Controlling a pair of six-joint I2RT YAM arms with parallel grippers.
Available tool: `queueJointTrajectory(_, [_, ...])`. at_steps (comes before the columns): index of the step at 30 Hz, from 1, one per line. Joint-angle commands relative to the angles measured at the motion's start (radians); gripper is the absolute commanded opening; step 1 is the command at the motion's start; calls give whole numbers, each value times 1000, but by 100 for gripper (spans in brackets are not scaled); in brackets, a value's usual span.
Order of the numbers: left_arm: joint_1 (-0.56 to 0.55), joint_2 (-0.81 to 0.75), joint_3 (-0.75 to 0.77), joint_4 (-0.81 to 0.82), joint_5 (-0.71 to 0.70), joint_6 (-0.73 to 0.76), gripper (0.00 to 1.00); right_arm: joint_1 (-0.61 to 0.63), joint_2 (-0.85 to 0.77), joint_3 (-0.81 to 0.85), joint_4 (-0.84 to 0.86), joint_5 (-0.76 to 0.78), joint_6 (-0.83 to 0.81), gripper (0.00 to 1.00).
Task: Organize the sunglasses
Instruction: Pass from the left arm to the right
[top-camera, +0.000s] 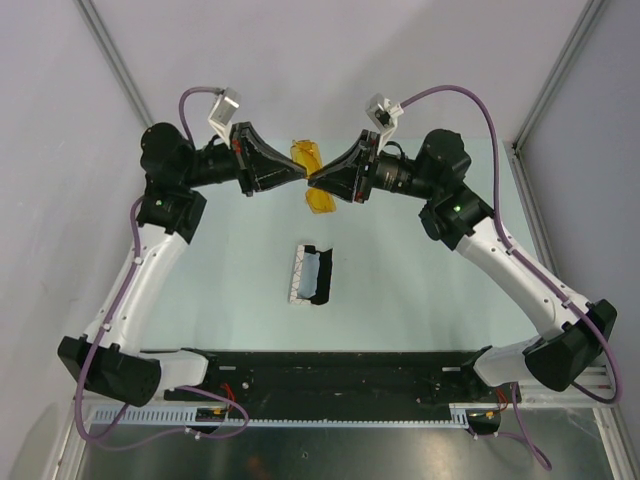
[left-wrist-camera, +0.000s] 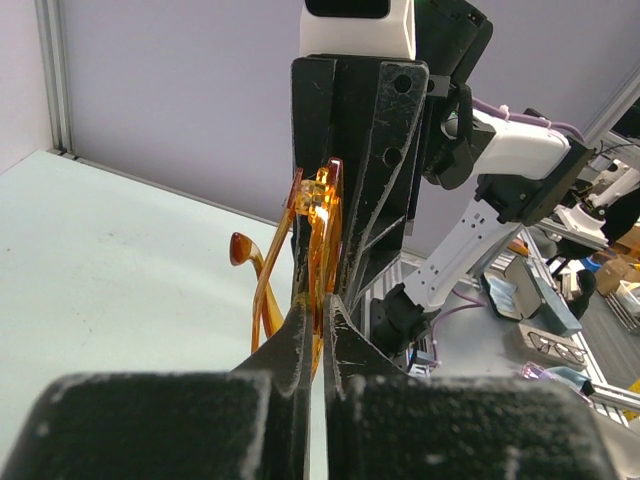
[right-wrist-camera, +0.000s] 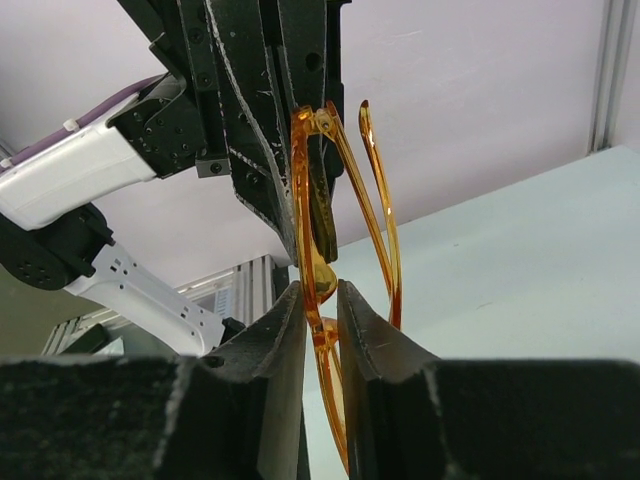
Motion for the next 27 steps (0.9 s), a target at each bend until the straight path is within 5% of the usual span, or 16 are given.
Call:
queueJointTrajectory(1, [-6,-2,7,23,-2,19,1,-5,-2,44,-19,-11,-13,24])
queueJointTrajectory(8, [-6,0,-1,23,-1,21,0,-12,-5,44,-26,-17,-12,27])
queueJointTrajectory(15, [-5,-2,-7,23,-1,22,0,-14,-3,43,-12,-6,-1,0])
queueJointTrajectory(18, [-5,-3,-13,23,-2,25,4,-14,0,41,-9,-1,6,0])
queueJointTrajectory(23, [-3,-8,-25,25,-11,30,36,-14,-2,35,-12,19,10,0])
queueJointTrajectory(27, [15,-18,-48,23,-30,29,46,-14,-2,24,-9,26,16,0])
